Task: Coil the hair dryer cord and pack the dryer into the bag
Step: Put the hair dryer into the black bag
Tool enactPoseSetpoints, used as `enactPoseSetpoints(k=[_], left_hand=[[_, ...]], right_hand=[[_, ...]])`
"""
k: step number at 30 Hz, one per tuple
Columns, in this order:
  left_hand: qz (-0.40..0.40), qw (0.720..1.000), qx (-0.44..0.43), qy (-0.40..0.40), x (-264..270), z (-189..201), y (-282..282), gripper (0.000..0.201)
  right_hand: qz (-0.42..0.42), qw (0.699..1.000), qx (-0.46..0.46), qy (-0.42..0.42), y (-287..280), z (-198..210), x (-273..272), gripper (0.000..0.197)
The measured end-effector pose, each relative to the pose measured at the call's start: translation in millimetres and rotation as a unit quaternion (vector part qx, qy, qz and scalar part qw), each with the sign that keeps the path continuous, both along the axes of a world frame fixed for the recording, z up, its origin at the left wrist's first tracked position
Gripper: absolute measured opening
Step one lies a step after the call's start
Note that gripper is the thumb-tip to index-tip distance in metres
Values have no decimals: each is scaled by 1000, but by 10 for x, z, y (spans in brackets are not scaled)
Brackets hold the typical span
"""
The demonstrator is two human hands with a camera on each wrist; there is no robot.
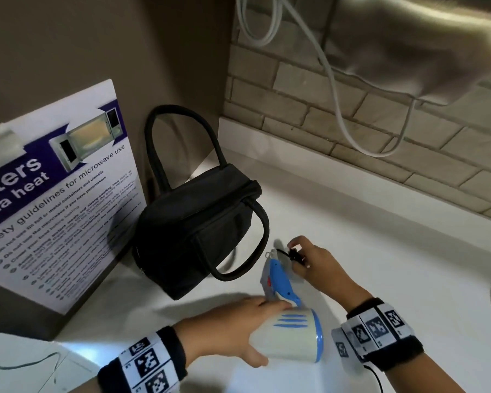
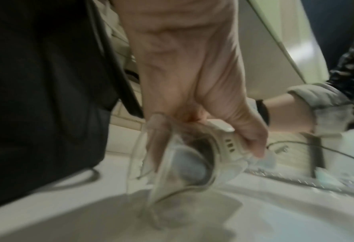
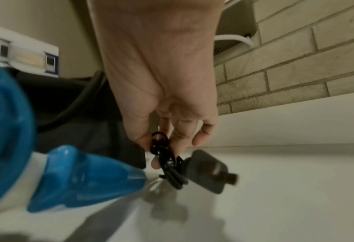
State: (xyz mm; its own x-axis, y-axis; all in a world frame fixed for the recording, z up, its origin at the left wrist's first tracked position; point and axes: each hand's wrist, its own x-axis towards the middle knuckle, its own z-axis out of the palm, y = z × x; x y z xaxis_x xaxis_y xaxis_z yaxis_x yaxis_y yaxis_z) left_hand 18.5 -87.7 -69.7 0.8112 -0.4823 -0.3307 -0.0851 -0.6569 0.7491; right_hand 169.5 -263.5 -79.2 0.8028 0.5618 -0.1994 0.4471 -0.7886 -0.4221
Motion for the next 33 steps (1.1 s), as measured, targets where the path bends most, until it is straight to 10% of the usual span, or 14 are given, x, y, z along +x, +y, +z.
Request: enactPoseSetpoints(k=[9,17,33], left_hand=[[129,965,-224,36,10,440,330,90],[139,924,-351,57,32,737,516,80],[174,862,-477,3,81,981,803,73]], right_hand=[[-67,952,265,137,192,795,-198,19],[65,958,238,144,100,1257,-389,47],[59,966,185,-170,738,1469,-488,58]])
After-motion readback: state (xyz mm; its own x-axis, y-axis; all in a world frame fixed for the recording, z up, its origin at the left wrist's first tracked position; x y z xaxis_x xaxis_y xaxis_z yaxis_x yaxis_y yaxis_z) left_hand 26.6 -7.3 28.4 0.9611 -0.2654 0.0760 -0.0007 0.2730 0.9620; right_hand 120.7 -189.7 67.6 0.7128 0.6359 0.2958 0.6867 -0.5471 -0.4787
